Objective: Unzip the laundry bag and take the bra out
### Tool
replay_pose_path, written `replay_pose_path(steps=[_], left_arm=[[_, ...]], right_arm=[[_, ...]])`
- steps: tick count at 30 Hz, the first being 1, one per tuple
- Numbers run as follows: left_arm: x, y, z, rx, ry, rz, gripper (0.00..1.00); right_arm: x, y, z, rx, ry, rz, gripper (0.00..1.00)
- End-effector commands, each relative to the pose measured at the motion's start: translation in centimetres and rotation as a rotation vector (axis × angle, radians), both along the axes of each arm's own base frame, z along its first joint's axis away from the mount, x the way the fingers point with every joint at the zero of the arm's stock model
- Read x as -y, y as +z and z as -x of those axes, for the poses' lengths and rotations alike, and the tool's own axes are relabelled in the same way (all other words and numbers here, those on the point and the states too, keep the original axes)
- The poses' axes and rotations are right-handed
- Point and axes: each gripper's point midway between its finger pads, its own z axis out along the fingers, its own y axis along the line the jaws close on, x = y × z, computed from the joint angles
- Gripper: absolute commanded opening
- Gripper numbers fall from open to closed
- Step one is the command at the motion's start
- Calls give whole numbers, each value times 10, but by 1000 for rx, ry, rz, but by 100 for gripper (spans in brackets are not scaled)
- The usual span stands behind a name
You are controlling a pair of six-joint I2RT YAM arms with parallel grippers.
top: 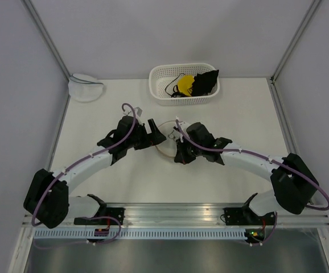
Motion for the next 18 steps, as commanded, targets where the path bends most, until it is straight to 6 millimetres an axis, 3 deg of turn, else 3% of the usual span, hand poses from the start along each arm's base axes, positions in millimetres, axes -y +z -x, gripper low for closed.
replay_pose_path(steps=[1, 6, 11, 14, 15, 17, 18], left_arm=[[6, 8, 20, -68, 22, 116, 100], [11, 6, 34, -104, 7, 182, 98], [22, -4, 39, -145, -25, 228, 88], [28, -2, 37, -129, -42, 258, 72], [29, -3, 36, -130, -44, 260, 60], [32, -1, 33, -122, -48, 265, 49], [32, -3, 32, -126, -46, 263, 36]], right_arm=[[-45, 30, 27, -59, 227, -259, 1], [-56, 35, 12, -18, 207, -287, 0], [-59, 36, 5, -3, 187, -295, 0], [-58, 37, 6, 2, 185, -292, 0], [-57, 39, 6, 7, 183, -294, 0], [-55, 39, 6, 13, 181, -286, 0], [-54, 41, 6, 19, 178, -287, 1]])
